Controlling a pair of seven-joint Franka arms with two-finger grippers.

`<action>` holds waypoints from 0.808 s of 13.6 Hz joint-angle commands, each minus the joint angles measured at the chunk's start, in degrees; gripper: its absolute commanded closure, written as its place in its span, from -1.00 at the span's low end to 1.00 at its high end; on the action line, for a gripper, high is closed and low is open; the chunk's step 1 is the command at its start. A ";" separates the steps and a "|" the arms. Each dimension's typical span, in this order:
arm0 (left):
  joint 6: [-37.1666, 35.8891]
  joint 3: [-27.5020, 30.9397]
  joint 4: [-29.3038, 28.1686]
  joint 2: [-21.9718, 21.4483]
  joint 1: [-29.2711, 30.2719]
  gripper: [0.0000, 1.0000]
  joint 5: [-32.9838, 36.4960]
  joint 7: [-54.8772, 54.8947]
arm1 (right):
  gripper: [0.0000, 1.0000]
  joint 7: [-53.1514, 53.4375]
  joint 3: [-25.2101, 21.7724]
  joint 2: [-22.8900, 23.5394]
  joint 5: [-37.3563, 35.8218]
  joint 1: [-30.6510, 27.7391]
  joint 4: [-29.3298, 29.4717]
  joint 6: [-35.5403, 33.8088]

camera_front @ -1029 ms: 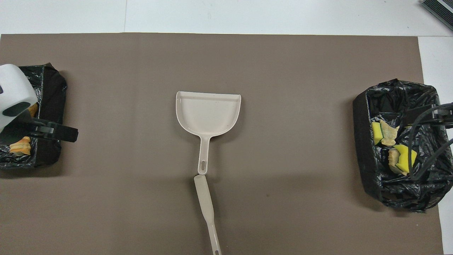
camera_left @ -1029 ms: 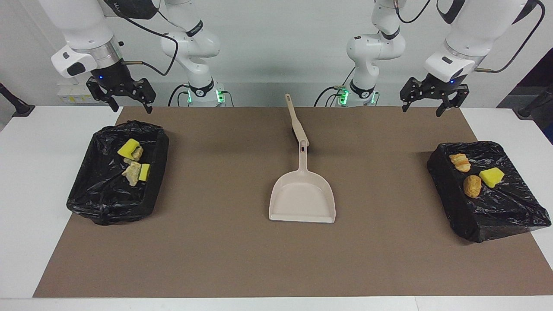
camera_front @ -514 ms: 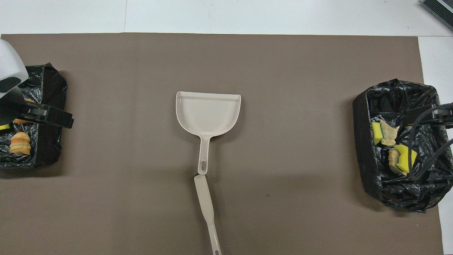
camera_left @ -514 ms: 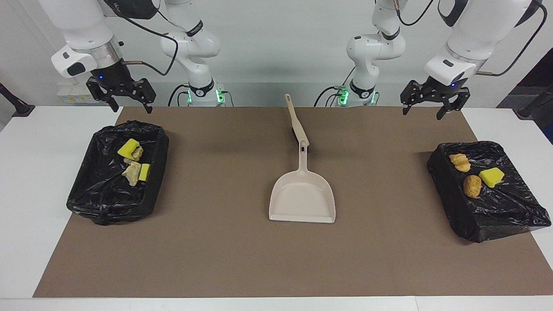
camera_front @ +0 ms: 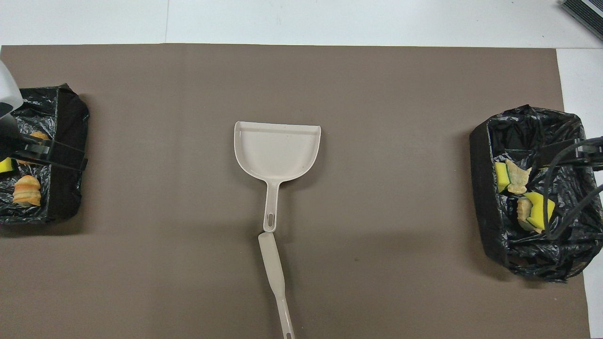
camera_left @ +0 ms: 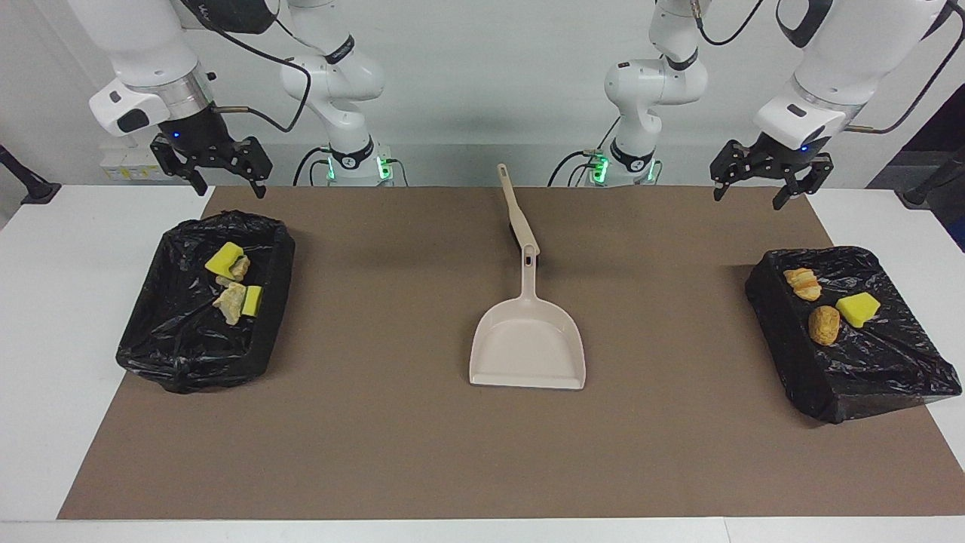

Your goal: Sweep and dump trash in bin

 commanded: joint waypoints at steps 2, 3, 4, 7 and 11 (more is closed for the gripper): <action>-1.38 1.57 1.03 0.25 -2.00 -1.00 0.41 0.71 | -1.00 0.60 0.01 -1.33 -0.15 -0.12 -1.41 0.84; -1.38 1.66 0.86 0.24 -2.09 -1.00 0.41 0.89 | -1.00 0.60 0.01 -1.33 -0.15 -0.12 -1.41 0.84; -1.38 2.27 0.86 0.16 -2.18 -1.00 0.32 1.06 | -1.00 0.60 0.01 -1.33 -0.15 -0.12 -1.50 0.84; -1.29 2.80 0.86 0.16 -2.63 -1.00 0.23 0.98 | -1.00 0.60 0.01 -1.33 -0.15 -0.12 -1.50 0.84; -1.55 2.71 0.59 0.07 -2.01 -1.00 0.23 0.80 | -1.00 0.60 0.01 -1.33 -0.15 -0.12 -1.50 0.84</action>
